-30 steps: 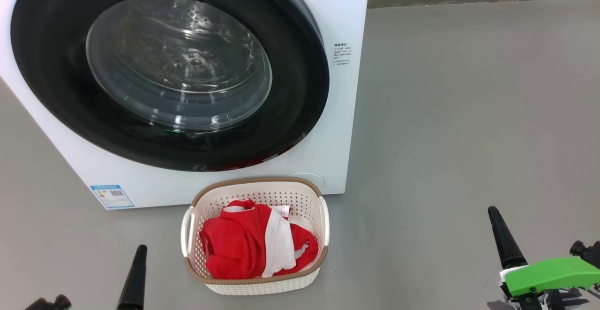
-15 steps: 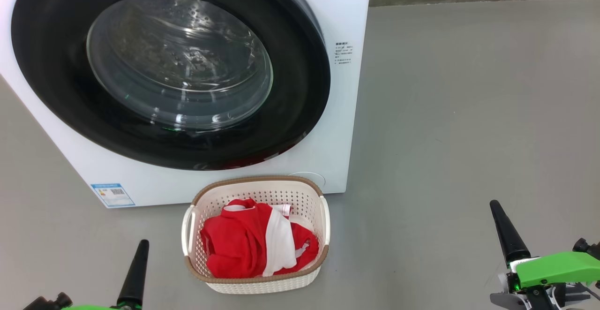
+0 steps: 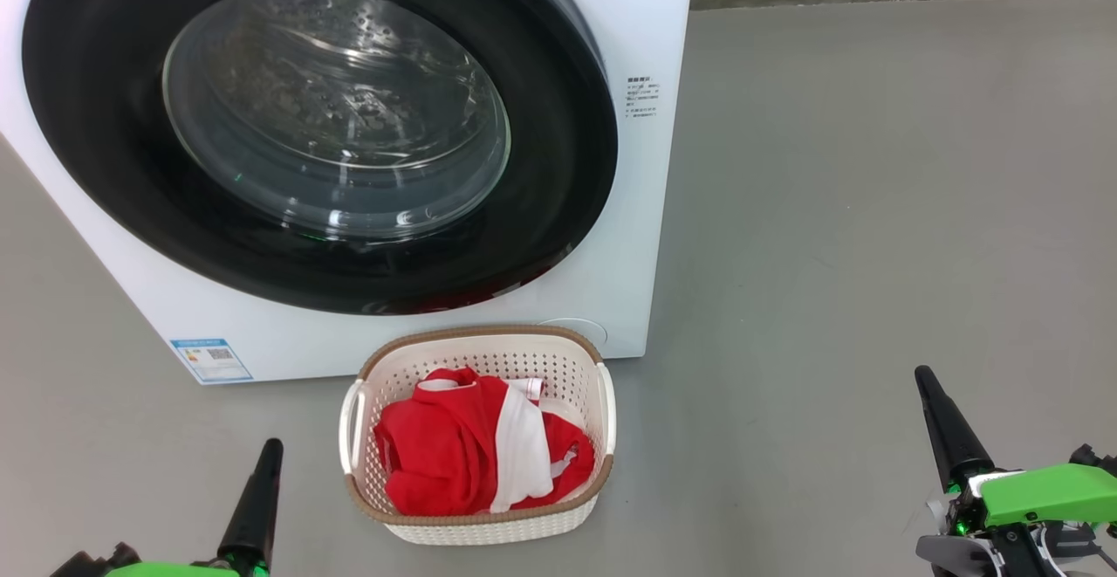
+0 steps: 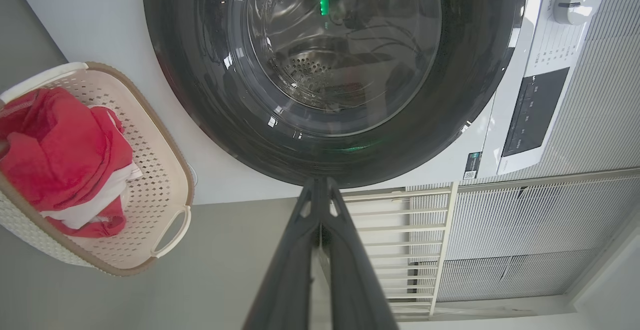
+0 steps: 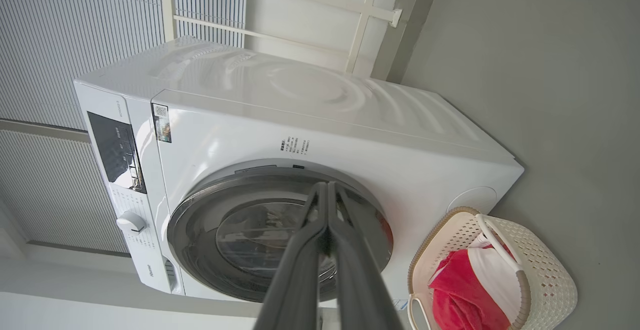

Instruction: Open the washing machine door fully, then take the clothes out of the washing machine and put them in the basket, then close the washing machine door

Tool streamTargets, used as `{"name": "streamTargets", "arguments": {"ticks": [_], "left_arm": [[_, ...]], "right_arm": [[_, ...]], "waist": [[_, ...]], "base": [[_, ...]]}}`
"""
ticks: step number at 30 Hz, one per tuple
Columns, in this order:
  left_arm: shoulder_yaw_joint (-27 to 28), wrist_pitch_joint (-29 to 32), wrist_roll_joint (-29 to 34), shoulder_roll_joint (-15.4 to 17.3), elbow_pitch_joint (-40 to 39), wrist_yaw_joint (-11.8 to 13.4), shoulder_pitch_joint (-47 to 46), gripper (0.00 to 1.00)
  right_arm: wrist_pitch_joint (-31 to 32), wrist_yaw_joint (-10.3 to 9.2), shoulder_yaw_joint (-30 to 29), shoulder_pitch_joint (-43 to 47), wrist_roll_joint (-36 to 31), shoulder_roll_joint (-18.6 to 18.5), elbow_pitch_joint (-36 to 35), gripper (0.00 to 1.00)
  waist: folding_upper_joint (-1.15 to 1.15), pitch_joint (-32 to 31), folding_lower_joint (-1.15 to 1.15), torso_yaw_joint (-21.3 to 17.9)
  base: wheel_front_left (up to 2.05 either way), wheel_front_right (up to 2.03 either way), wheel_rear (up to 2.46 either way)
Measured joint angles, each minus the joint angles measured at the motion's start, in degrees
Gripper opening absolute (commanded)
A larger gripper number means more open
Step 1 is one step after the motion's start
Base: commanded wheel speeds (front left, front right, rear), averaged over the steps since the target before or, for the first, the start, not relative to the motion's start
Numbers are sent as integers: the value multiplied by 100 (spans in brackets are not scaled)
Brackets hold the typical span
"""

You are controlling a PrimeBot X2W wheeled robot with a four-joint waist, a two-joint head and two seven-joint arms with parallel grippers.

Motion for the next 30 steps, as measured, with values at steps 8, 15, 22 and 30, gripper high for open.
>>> {"name": "streamTargets", "arguments": {"ticks": [8, 15, 22, 30], "left_arm": [[-2, 124, -552, -1, 25, 0, -114, 0], [-2, 142, -606, -1, 37, 0, -114, 0], [-2, 142, -606, -1, 37, 0, -114, 0], [-2, 142, -606, -1, 38, 0, -114, 0]], "right_arm": [[137, 0, -37, -53, 465, 0, 9, 0], [144, 0, -45, -115, 538, 0, 11, 0], [144, 0, -48, -115, 538, 0, 11, 0], [144, 0, -49, -115, 538, 0, 11, 0]], "waist": [[0, 10, 0, 10], [0, 10, 0, 10], [0, 10, 0, 10], [0, 10, 0, 10]], "base": [[0, 0, 0], [0, 0, 0], [0, 0, 0], [0, 0, 0]]}}
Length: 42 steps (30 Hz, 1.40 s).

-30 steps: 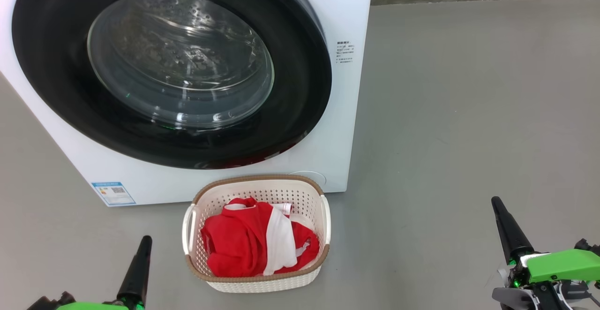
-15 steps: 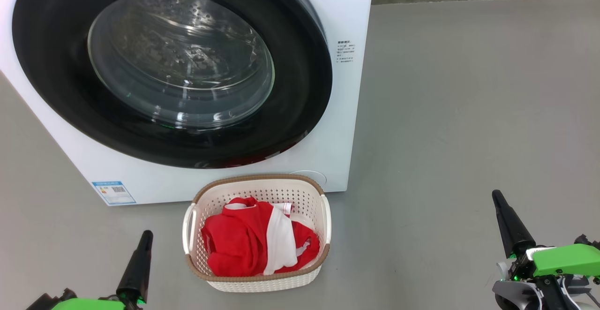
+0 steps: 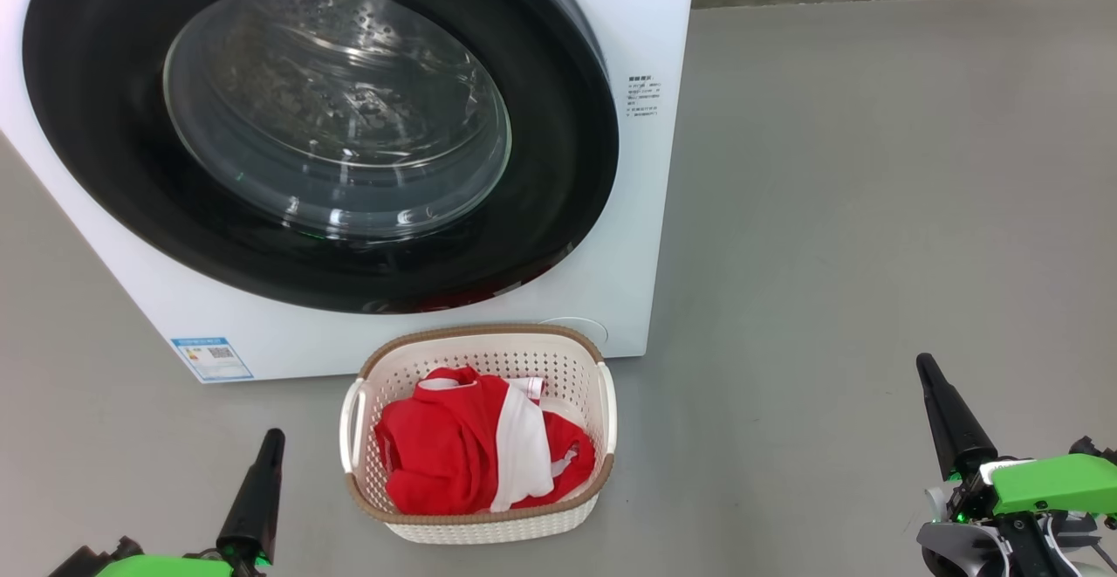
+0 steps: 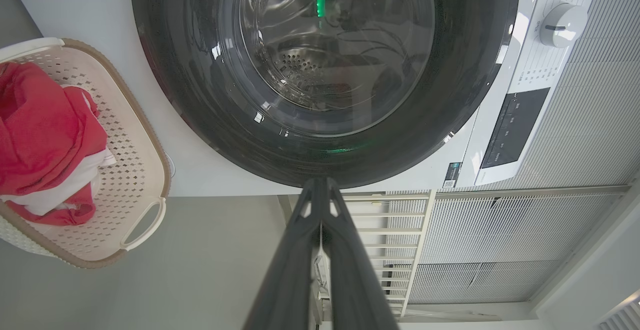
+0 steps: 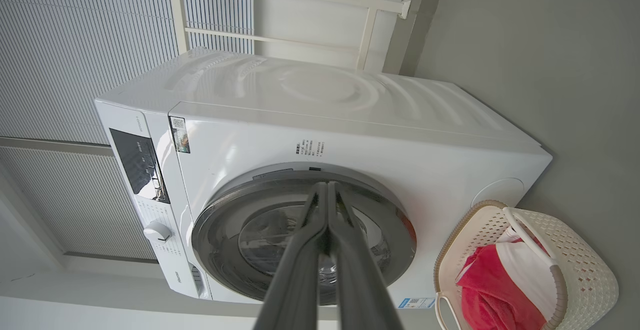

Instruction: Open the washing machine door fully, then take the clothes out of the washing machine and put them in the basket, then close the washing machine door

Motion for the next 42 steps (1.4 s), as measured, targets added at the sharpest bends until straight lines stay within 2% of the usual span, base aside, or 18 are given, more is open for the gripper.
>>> {"name": "streamTargets", "arguments": {"ticks": [42], "left_arm": [[0, 0, 0, 0, 0, 0, 0, 0]], "right_arm": [[5, -1, -11, 0, 0, 0, 0, 0]], "waist": [[0, 0, 0, 0]], "base": [[0, 0, 0]]}}
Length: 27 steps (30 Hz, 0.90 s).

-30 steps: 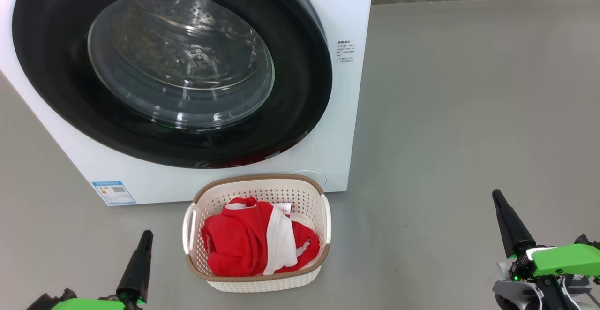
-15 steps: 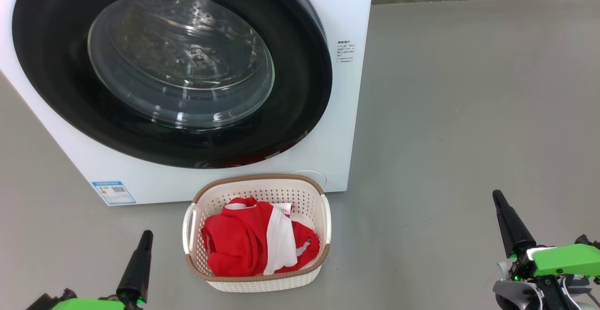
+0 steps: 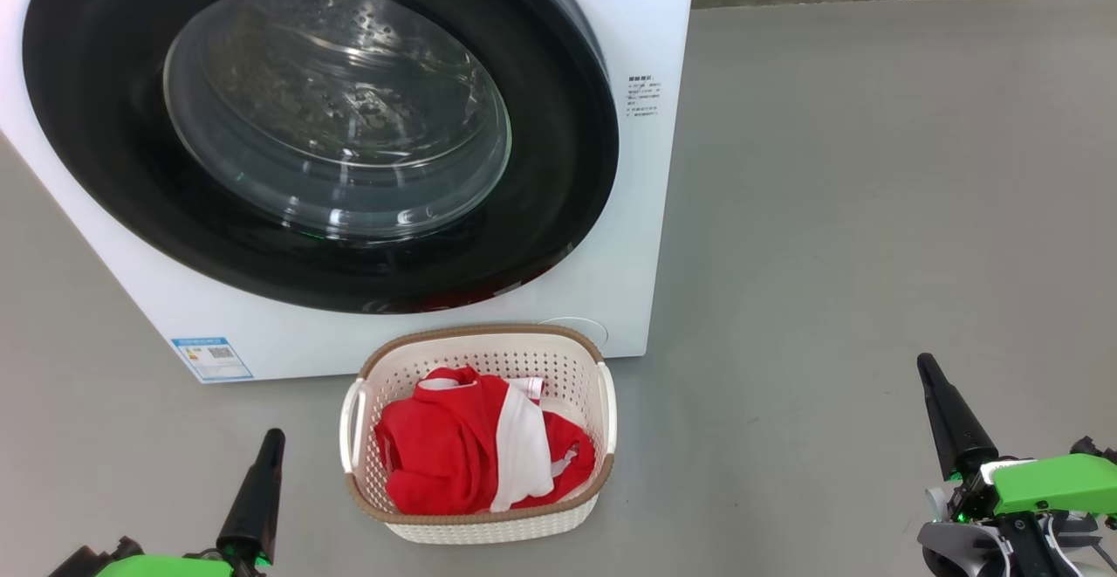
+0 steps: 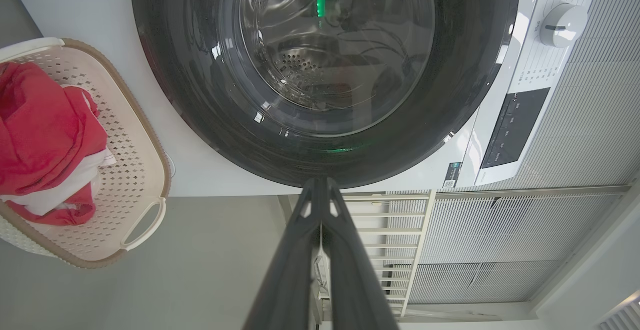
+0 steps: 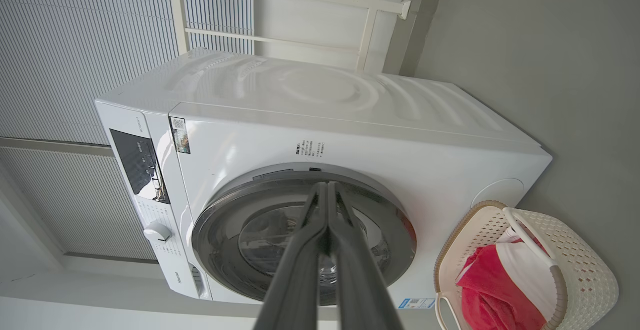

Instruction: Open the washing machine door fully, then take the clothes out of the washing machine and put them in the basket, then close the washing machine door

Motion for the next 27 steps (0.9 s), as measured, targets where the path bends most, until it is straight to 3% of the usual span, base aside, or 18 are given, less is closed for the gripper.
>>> {"name": "streamTargets", "arguments": {"ticks": [27], "left_arm": [[-1, 0, 0, 0, 0, 0, 0, 0]], "right_arm": [[0, 0, -7, 0, 0, 1, 0, 0]], "waist": [[0, 0, 0, 0]], "base": [[0, 0, 0]]}}
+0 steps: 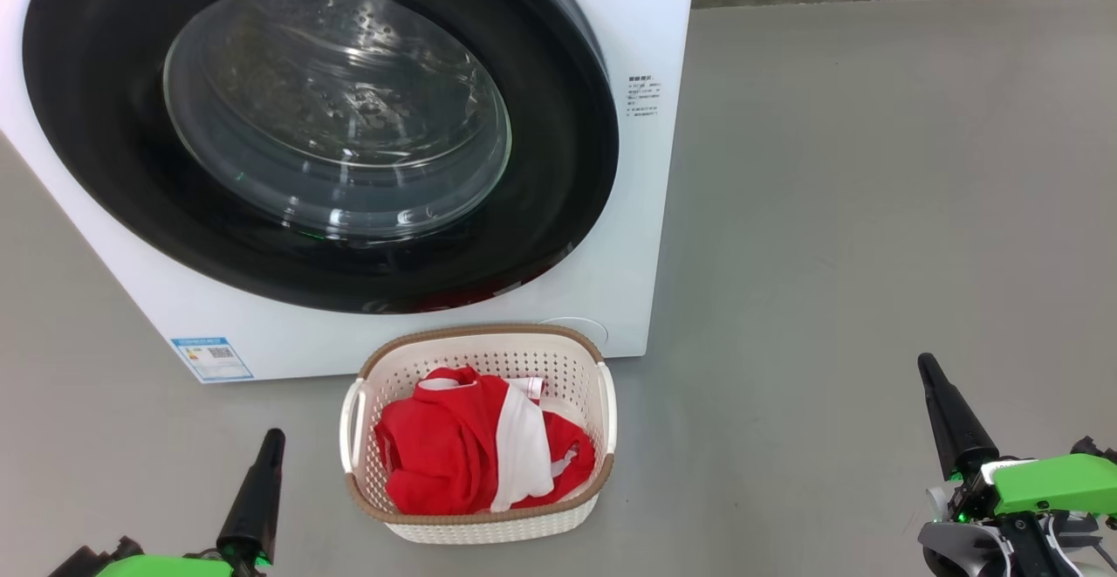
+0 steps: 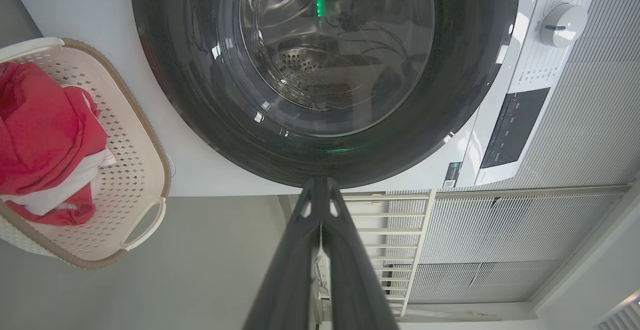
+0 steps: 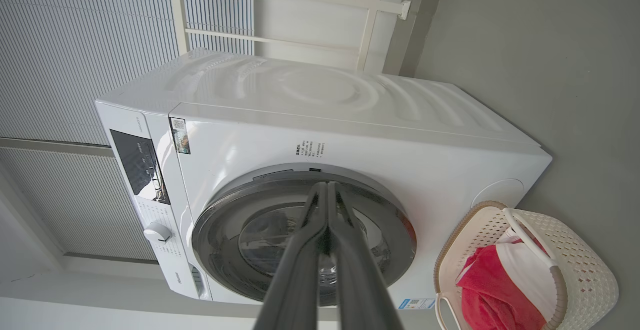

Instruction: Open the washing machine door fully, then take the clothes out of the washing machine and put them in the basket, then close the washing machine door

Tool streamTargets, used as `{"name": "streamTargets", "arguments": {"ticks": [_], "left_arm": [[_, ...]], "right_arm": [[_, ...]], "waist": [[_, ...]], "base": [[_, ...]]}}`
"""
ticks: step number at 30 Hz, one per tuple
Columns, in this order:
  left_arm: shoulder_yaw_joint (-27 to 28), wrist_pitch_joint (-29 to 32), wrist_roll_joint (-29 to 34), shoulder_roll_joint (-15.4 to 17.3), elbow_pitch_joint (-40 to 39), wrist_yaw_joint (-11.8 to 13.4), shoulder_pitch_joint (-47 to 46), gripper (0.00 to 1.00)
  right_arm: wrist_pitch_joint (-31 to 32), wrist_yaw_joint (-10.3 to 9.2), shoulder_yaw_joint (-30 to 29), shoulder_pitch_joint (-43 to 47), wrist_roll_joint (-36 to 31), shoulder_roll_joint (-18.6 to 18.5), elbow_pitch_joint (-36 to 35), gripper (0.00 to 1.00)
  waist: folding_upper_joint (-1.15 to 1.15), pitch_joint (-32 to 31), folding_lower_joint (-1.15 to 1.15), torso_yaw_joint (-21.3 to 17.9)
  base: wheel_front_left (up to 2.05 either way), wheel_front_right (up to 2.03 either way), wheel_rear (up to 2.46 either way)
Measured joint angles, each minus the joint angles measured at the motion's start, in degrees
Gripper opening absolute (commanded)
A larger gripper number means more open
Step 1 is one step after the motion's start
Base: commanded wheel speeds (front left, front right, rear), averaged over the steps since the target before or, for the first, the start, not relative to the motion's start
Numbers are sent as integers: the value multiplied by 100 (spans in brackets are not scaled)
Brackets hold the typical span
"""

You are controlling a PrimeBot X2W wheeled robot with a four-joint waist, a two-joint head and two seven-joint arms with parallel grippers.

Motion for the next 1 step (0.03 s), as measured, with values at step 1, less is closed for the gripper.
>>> {"name": "streamTargets", "arguments": {"ticks": [1], "left_arm": [[0, 0, 0, 0, 0, 0, 0, 0]], "right_arm": [[0, 0, 0, 0, 0, 0, 0, 0]], "waist": [[0, 0, 0, 0]], "base": [[0, 0, 0]]}}
